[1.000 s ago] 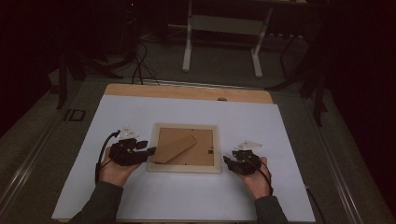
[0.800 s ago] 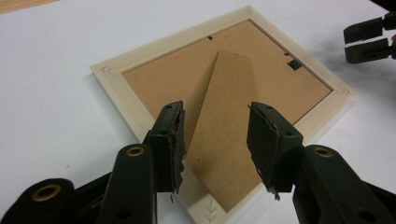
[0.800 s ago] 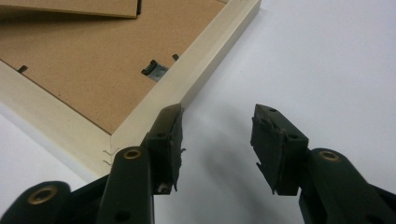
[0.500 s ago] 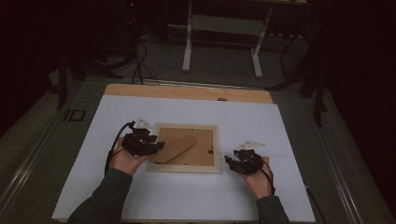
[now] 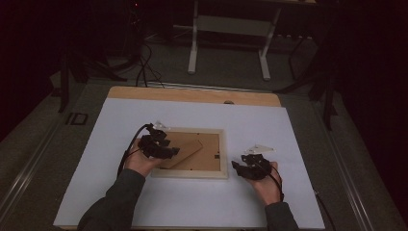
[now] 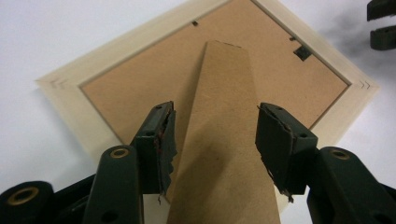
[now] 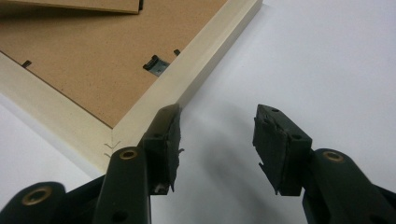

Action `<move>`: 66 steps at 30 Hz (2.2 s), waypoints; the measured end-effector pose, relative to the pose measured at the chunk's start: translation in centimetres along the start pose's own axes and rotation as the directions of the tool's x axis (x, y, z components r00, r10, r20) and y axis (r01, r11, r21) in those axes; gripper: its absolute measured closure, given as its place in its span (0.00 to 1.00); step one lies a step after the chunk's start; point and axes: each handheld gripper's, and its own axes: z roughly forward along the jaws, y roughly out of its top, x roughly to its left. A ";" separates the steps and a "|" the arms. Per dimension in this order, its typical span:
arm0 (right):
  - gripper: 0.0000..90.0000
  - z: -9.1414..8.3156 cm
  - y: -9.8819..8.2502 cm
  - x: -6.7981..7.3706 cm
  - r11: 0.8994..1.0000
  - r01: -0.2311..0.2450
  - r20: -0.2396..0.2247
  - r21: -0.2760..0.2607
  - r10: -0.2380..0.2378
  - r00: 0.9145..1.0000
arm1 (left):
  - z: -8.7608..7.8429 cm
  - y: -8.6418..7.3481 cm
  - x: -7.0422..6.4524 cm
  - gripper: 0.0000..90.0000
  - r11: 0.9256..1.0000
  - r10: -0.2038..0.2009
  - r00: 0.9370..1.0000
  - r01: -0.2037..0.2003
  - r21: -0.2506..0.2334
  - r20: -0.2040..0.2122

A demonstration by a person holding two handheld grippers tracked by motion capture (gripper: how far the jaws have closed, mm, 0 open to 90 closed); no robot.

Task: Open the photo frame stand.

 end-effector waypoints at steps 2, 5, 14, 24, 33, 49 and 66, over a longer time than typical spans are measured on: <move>0.56 0.0 0.0 0.0 1.000 0.000 0.000 0.002 0.000 1.000 | 0.4 0.1 -0.1 0.52 1.000 0.001 1.000 -0.001 0.014 0.005; 0.56 0.1 -0.1 0.0 1.000 0.001 -0.001 0.006 -0.001 1.000 | 0.7 0.4 -0.1 0.49 1.000 0.001 1.000 -0.001 0.030 0.003; 0.55 0.3 -0.1 0.0 1.000 0.009 -0.009 0.014 -0.009 1.000 | 1.7 1.0 -0.3 0.36 0.996 0.012 1.000 -0.010 0.084 -0.019; 0.55 0.5 -0.2 0.1 1.000 0.010 -0.017 0.019 -0.010 1.000 | 2.9 1.6 -1.0 0.29 0.992 0.044 0.998 -0.039 0.122 -0.036; 0.55 0.5 -0.2 0.1 1.000 0.009 -0.025 0.018 -0.008 1.000 | 4.2 1.9 -1.3 0.36 0.983 0.064 0.998 -0.060 0.174 -0.021; 0.54 0.6 -0.2 0.2 1.000 0.011 -0.030 0.020 -0.010 1.000 | 5.4 2.2 -1.3 0.39 0.971 0.068 0.997 -0.059 0.231 -0.034; 0.54 0.6 -0.2 0.2 1.000 0.008 -0.031 0.019 -0.007 0.999 | 6.2 2.5 -1.4 0.43 0.963 0.067 0.997 -0.056 0.262 -0.035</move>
